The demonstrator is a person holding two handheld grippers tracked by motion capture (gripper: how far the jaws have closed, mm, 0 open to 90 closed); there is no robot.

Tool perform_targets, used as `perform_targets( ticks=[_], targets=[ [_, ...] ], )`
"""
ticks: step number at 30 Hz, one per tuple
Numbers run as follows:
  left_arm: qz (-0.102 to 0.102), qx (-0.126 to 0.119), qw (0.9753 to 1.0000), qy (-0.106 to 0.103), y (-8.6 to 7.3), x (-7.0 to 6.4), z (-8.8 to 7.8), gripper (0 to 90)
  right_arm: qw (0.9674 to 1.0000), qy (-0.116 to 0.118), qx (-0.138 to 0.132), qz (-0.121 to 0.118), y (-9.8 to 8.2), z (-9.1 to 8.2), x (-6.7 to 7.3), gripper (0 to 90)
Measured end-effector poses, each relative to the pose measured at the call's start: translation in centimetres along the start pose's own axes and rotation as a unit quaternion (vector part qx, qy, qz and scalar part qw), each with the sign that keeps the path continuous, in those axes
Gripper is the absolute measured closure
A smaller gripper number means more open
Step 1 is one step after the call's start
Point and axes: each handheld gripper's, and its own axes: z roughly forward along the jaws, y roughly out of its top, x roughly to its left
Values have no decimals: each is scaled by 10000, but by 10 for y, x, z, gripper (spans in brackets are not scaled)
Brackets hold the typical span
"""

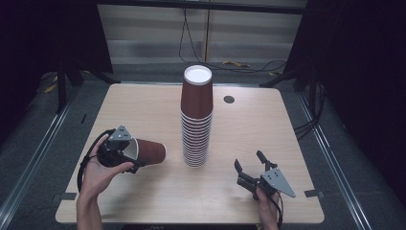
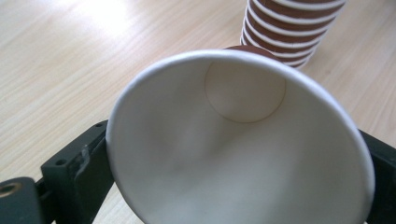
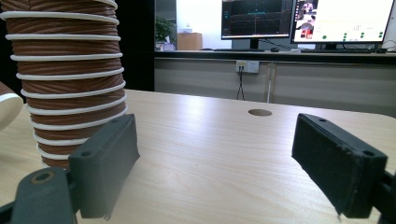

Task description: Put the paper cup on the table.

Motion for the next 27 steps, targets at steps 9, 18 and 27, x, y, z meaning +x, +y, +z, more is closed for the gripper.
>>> perform_targets(
  ticks=[9,18,27],
  targets=[
    [225,707,9970,232,22,9,2,42,10000,-8,16,7,0,0,0,142],
    [337,1291,9906,309,41,15,11,38,10000,16,-4,-3,0,0,0,143],
    [607,2129,9747,323,48,24,26,35,10000,-7,-7,7,0,-1,0,143]
  ],
)
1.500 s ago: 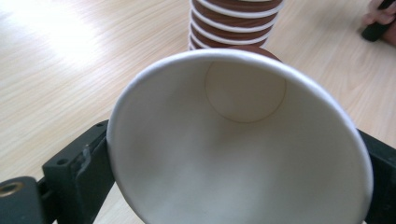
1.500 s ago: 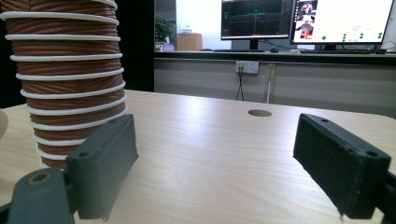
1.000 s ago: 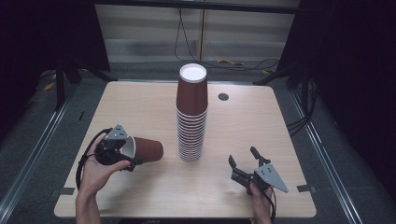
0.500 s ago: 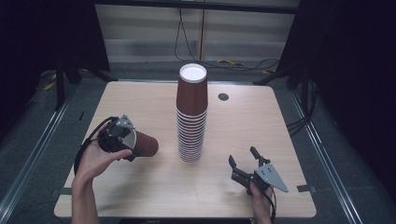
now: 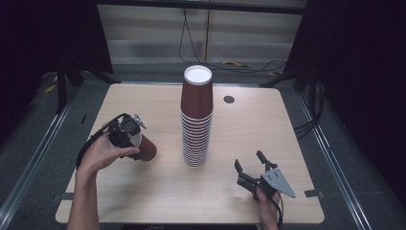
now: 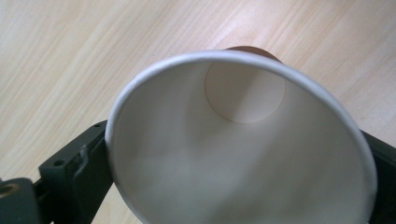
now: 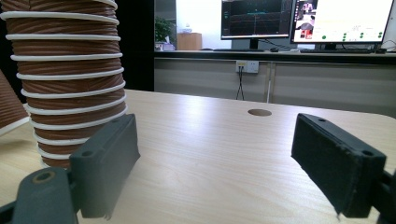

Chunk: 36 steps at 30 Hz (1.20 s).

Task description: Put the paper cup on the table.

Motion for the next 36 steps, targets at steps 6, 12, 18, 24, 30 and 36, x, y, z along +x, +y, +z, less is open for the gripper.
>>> perform_targets(
  ticks=[6,12,18,24,30,36],
  targets=[
    [18,244,9997,-60,7,6,11,23,10000,10,11,7,0,0,0,144],
    [-124,-27,9998,-118,11,9,16,18,10000,9,12,5,0,0,0,143],
    [-272,-449,9986,10,10,8,24,8,10000,11,16,7,0,0,0,143],
    [-446,-818,9956,52,11,8,30,9,10000,-4,31,13,0,0,-1,143],
    [-540,-856,9948,126,8,5,38,40,10000,-6,35,15,0,0,-1,143],
    [-727,-1150,9907,40,2,5,44,55,10000,-13,47,16,0,-1,-1,142]
  ],
)
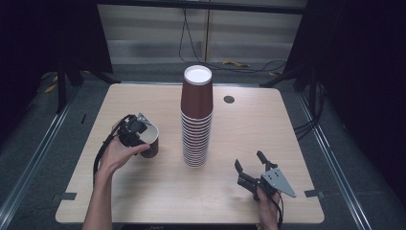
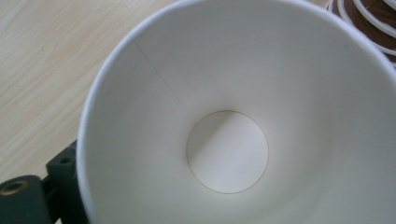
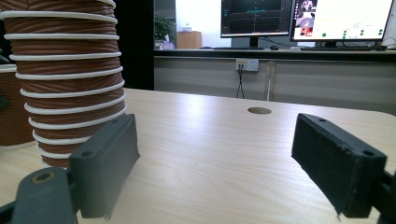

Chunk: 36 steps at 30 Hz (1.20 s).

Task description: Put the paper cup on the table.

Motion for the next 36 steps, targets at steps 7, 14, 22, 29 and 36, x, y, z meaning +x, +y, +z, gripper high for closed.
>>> perform_targets(
  ticks=[7,14,22,29,36],
  targets=[
    [-239,-349,9991,-17,-13,-3,5,97,10000,-2,17,24,0,1,-1,142],
    [-391,-628,9973,-31,-26,-4,6,134,10000,3,16,20,0,1,0,142],
    [-567,-971,9936,-115,-44,-2,7,148,10000,3,34,28,0,1,-1,142],
    [-734,-1180,9901,-188,-56,-3,11,156,10000,1,24,25,0,1,-1,142],
    [-952,-1296,9865,-301,-68,-4,18,157,10000,2,20,15,0,1,-1,142]
  ],
)
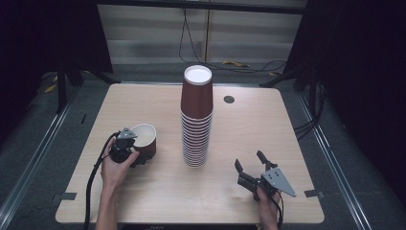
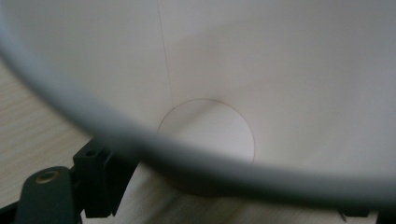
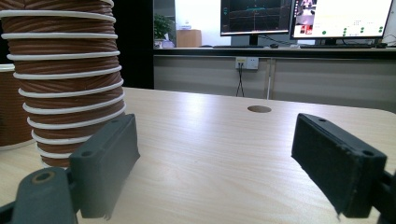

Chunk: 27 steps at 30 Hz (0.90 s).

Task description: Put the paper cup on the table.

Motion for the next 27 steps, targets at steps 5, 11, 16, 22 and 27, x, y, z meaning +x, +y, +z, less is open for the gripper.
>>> perform_targets(
  ticks=[5,11,16,22,27],
  targets=[
    [-130,-195,9997,101,-8,-1,-7,157,10000,4,27,15,0,0,0,142],
    [-206,-684,9972,226,-19,-7,-20,161,10000,8,16,15,0,0,0,142],
    [-251,-856,9957,232,-30,-18,-24,161,10000,4,27,15,0,0,0,143],
    [-432,-1395,9891,202,-45,-32,-31,161,10000,0,32,20,0,0,0,143],
    [-352,-1803,9830,46,-49,-46,-40,159,10000,5,25,13,0,0,0,143]
  ],
)
